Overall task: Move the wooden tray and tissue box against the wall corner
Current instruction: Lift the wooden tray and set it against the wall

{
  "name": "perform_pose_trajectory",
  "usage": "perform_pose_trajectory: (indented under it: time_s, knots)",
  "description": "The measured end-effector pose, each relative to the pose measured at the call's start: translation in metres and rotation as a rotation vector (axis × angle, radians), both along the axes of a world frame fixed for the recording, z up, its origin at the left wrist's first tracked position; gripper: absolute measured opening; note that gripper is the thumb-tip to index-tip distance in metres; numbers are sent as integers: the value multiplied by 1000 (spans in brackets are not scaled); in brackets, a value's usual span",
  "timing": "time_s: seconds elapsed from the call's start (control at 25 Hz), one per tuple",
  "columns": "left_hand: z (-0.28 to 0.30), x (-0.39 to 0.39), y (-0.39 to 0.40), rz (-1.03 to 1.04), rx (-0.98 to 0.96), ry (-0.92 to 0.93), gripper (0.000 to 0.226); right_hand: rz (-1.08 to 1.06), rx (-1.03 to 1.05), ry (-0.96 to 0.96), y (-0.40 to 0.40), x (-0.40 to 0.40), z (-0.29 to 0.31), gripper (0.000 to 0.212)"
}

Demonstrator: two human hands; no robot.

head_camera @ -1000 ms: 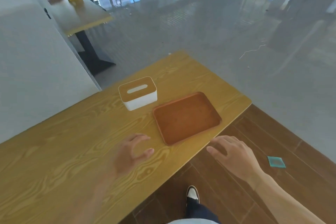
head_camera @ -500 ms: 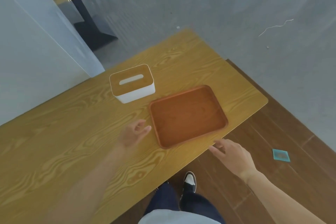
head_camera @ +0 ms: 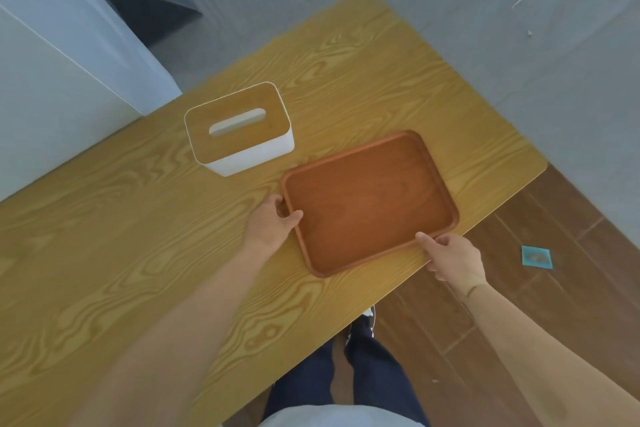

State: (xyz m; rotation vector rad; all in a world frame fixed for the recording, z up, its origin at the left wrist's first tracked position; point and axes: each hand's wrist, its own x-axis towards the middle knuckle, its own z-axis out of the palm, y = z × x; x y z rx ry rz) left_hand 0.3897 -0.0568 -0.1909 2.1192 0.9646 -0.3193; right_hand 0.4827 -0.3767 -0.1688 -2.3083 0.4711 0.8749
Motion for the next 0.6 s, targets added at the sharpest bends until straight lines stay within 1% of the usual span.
perform_pose_trajectory:
  time_s: [0.08,0.12,0.36,0.48,0.6]
  knots:
    - [-1,5,-3,27,2,1,57,-139,62,16,2,1,-4,40]
    - [-1,6,-4,40,9,1,54,-195,89,22,4,1,-4,39]
    - [-2,7,-11,62,51,-54,44,-440,262,6,20,-4,-5,43]
    - [0,1,-12,80,22,-116,44,-498,353,-10,24,-8,0,43]
    - [6,-7,-15,155,-57,-193,44,-516,451,0,24,-16,8,46]
